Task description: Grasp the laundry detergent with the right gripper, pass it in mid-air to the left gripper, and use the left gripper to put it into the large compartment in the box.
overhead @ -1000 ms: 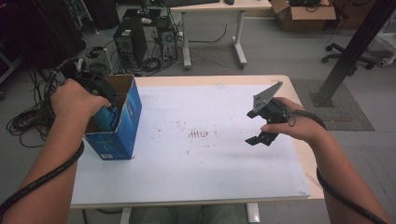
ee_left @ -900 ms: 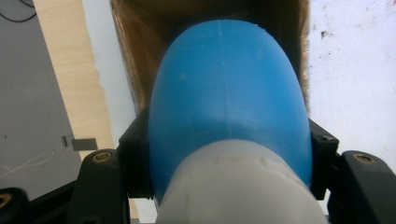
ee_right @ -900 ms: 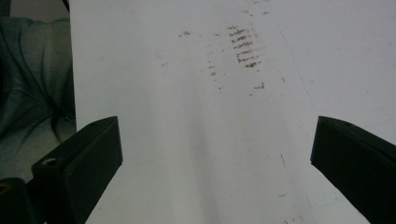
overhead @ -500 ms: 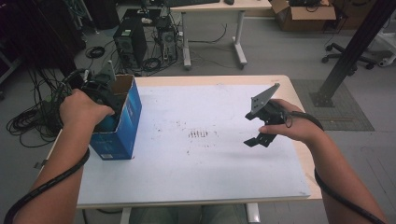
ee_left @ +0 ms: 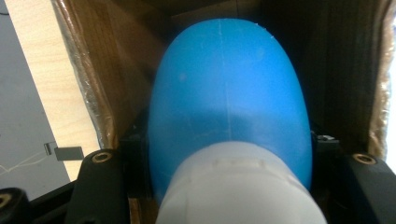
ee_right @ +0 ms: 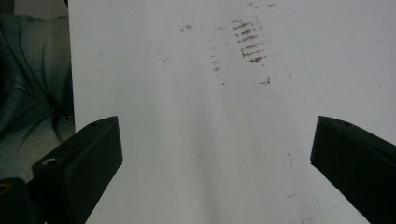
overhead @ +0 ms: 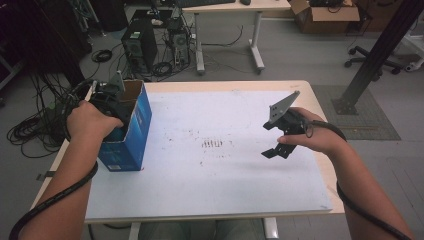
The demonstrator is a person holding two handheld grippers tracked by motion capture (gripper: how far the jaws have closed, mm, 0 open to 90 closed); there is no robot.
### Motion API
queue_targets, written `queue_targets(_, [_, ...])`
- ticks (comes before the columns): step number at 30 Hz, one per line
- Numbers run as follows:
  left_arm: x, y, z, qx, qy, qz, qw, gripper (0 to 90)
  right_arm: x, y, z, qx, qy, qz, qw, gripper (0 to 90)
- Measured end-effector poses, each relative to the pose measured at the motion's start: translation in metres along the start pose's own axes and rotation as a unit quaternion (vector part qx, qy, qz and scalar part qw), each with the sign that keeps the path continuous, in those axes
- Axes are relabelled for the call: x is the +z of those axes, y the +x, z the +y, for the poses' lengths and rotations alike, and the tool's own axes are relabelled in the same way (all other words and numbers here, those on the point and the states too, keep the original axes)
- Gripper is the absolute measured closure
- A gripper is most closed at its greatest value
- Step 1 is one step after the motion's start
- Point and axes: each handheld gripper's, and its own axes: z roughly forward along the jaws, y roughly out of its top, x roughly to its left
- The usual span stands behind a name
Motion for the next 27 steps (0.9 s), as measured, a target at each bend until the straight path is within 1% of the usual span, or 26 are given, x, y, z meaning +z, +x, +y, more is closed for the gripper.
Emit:
queue_targets(1, [0.0011,-0.0001,0.0001,0.003,0.001,0.001,1.0,38.0,0.0001,0.0,0.0,0.0,0.001,0.0,1.0,2.2])
queue_targets(5, [0.0042,0.0001,0.0004,0.001,0.004,0.001,1.0,38.0,0.0004,0.0003,0.0001,0.0,-0.002,0.0,1.0,2.2])
queue_targets(6, [0.0049,0.0004,0.0006,0.005,0.004,0.001,1.0,38.0,0.0007,0.0002,-0.0001,0.0,-0.002,0.001,1.0,2.3])
queue_targets(17, [0.0057,0.0031,0.0007,0.0,0.006,-0.005,1.0,37.9,0.0034,-0.0005,-0.0014,0.002,-0.001,0.002,1.0,2.2])
queue_targets(27, [0.0059,0.0027,0.0014,0.006,0.011,-0.004,0.9999,37.4,0.0037,-0.0006,-0.0027,0.004,-0.004,0.002,1.0,2.2])
